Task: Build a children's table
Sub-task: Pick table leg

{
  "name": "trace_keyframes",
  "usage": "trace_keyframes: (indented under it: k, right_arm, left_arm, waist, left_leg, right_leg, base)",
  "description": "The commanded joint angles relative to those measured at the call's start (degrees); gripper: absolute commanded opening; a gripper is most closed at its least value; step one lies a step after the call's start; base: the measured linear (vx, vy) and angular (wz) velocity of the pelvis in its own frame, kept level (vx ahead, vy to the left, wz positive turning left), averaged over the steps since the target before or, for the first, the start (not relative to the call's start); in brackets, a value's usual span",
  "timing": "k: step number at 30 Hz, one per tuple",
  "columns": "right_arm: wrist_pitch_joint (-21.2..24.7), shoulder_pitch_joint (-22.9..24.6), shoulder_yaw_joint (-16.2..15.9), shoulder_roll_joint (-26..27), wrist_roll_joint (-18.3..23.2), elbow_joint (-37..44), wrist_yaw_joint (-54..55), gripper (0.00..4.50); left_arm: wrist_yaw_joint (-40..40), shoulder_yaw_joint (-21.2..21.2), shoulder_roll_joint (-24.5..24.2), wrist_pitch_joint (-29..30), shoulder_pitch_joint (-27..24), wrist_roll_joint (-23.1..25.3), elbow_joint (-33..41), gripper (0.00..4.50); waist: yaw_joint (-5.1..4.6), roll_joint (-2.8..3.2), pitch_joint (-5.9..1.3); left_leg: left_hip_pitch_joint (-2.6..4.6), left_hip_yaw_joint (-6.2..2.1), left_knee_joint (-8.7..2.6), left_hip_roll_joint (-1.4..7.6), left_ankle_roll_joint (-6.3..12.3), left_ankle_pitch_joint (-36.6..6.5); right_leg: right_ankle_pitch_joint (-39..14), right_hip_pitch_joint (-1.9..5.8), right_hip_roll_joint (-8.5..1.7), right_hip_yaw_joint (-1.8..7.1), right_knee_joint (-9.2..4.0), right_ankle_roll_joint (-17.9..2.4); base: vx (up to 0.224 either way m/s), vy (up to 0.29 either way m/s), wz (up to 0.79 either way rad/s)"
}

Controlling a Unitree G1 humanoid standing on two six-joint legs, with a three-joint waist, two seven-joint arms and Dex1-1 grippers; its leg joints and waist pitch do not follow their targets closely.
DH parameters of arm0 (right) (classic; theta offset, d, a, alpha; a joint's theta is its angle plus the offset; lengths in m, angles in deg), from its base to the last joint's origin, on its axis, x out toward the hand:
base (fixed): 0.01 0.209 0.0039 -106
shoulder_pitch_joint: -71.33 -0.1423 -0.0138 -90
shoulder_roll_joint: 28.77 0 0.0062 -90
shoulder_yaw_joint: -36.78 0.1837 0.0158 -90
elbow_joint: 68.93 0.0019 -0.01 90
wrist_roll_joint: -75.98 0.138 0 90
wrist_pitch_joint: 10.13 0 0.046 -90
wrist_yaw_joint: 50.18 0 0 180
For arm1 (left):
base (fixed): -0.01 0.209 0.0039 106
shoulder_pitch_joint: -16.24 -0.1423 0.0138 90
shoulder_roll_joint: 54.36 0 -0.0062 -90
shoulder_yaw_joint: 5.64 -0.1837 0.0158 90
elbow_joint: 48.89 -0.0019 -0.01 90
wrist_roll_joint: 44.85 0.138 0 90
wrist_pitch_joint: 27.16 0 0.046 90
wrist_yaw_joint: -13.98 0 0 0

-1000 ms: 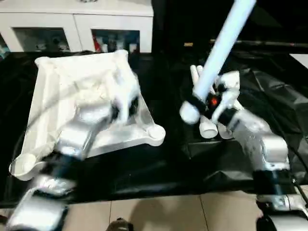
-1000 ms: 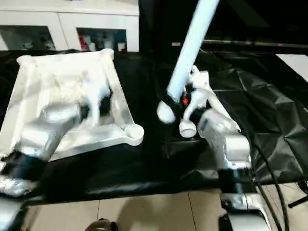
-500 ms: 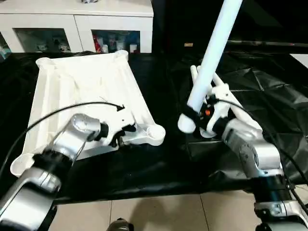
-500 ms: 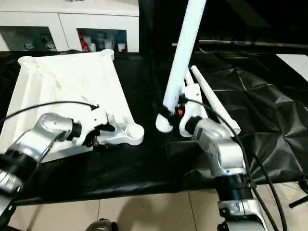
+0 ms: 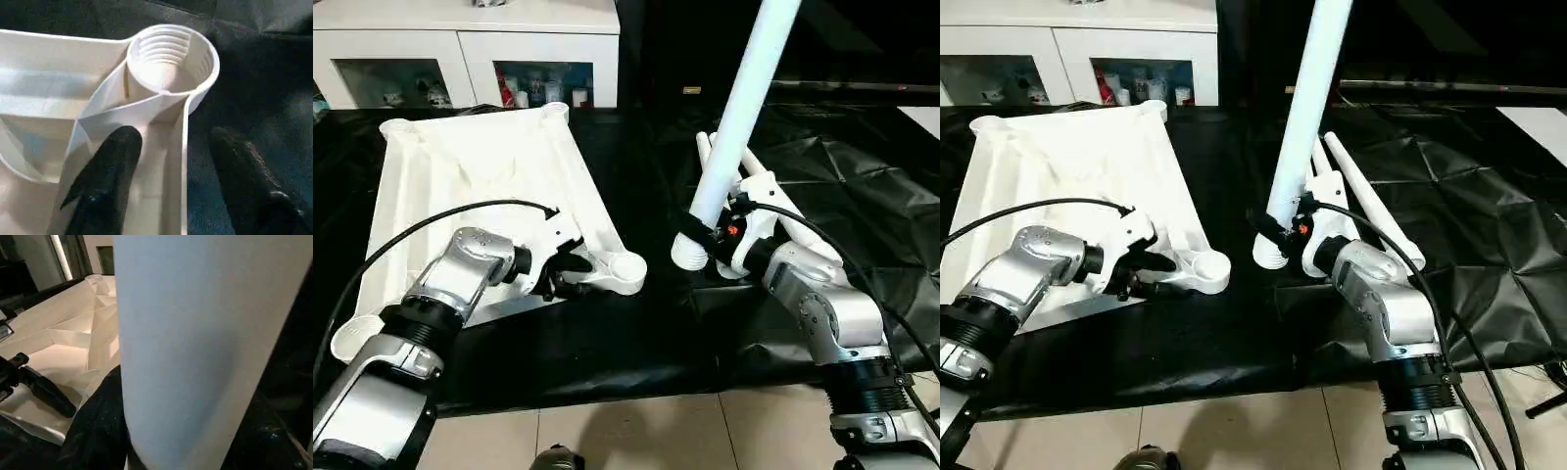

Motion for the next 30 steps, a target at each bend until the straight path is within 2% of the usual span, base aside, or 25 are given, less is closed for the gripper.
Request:
trace_keyframes:
  k: [1,3,6,9,11,14,17,20,22,24,27,30]
  right_arm:
    - [0.44,0.52,0.03,-0.42,0.39,1.59,-0.54,1.91]
    - [0.5,0.51,0.05,-0.44,0.42,1.65,-0.58,1.91]
    - [0.62,0.56,-0.04,-0.56,0.5,1.77,-0.72,1.91]
    - [0.65,0.54,-0.08,-0.59,0.47,1.71,-0.8,1.91]
    - [0.66,0.48,-0.11,-0.6,0.44,1.64,-0.88,1.91]
    - [0.81,0.47,-0.16,-0.62,0.4,1.7,-1.02,1.91]
    - [0.89,0.45,-0.17,-0.64,0.36,1.7,-1.13,1.91]
    - [0.91,0.35,-0.19,-0.63,0.34,1.57,-1.16,1.91]
    - [0.88,0.14,-0.18,-0.61,0.32,1.23,-1.25,1.91]
    - [0.91,0.12,-0.24,-0.61,0.3,1.18,-1.37,1.91]
    - [0.96,0.13,-0.44,-0.62,0.23,1.1,-1.69,1.91]
    - [1.04,0.11,-0.55,-0.63,0.27,1.08,-1.91,1.91]
  left_arm:
    - [-0.55,0.34,-0.32,0.67,0.29,-0.37,1.38,2.39]
    - [-0.69,0.38,-0.49,0.65,-0.03,-0.17,1.7,2.36]
    - [-1.5,0.2,-1.07,0.81,-0.99,0.3,2.85,1.97]
    - [-1.94,-0.01,-1.38,0.87,-1.43,0.71,3.29,1.93]
    - [-2.26,-0.14,-1.62,1.19,-1.76,1.06,3.6,1.56]
    - [-2.93,-0.59,-2.32,1.6,-2.59,1.48,4.45,1.48]
    - [-3.4,-0.8,-2.92,2.05,-3.38,1.63,5.48,1.12]
    - [-3.52,-0.69,-3.31,2.45,-4.01,1.76,6.33,1.09]
    - [-3.27,-0.19,-3.31,2.62,-4.14,1.66,6.5,0.77]
    - [-3.24,0.23,-3.33,2.7,-4.25,1.47,6.67,0.69]
    - [-3.11,0.66,-3.42,2.93,-4.61,1.48,7.3,0.33]
    - [-2.97,0.87,-3.48,2.99,-4.96,1.43,7.87,0.22]
  waist:
    - [-0.21,0.84,-4.06]
    - [-0.37,0.81,-4.02]
    - [-0.58,0.76,-4.03]
    - [-0.68,0.79,-3.99]
    - [-0.72,0.76,-4.0]
    - [-0.75,0.78,-3.88]
    - [-0.8,0.82,-3.87]
    - [-0.79,0.88,-3.86]
    - [-0.76,0.92,-3.88]
    - [-0.71,0.61,-3.91]
    - [-0.74,0.75,-3.88]
    - [-0.7,0.54,-3.92]
  left_leg:
    - [2.67,-1.65,-4.6,3.33,-5.02,-20.18]
    - [2.64,-1.67,-4.65,3.33,-5.04,-20.33]
    - [2.61,-1.71,-4.7,3.38,-4.97,-20.31]
    - [2.57,-1.63,-4.68,3.35,-4.75,-19.84]
    - [2.52,-1.61,-4.67,3.3,-4.64,-19.56]
    - [2.63,-1.65,-4.76,3.33,-4.77,-20.48]
    - [2.69,-1.69,-4.83,3.41,-4.98,-21.0]
    - [2.72,-1.67,-4.84,3.38,-5.1,-21.28]
    - [2.77,-1.66,-4.82,3.38,-5.17,-21.33]
    - [2.64,-1.65,-4.83,3.37,-4.92,-20.46]
    - [2.64,-1.6,-4.82,3.37,-4.83,-20.29]
    - [2.58,-1.58,-4.86,3.43,-4.63,-19.89]
  right_leg:
    - [-11.28,1.07,-5.45,2.69,-5.1,-12.09]
    - [-11.57,1.07,-5.43,2.71,-5.13,-12.01]
    - [-11.29,1.1,-5.46,2.71,-5.08,-12.1]
    - [-11.04,1.06,-5.4,2.74,-5.13,-12.18]
    - [-11.22,1.1,-5.36,2.74,-5.11,-12.08]
    - [-12.45,0.94,-5.32,2.74,-5.25,-11.92]
    - [-13.18,0.83,-5.39,2.77,-5.27,-11.78]
    - [-13.26,0.76,-5.38,2.79,-5.28,-11.78]
    - [-13.23,0.74,-5.39,2.8,-5.3,-11.75]
    - [-12.47,0.87,-5.39,2.79,-5.18,-11.82]
    - [-12.31,0.79,-5.36,2.8,-5.21,-11.82]
    - [-11.84,0.91,-5.41,2.8,-5.19,-11.86]
  base:
    - [0.0,0.0,0.0]
    - [0.0,0.0,0.0]
    - [0.0,0.0,0.0]
    - [0.0,0.0,0.0]
    - [0.0,0.0,0.0]
    - [0.0,0.0,0.0]
    - [0.0,0.0,0.0]
    - [0.0,0.0,0.0]
    - [0.0,0.0,0.0]
    - [0.0,0.0,0.0]
    - [0.0,0.0,0.0]
    - [0.0,0.0,0.0]
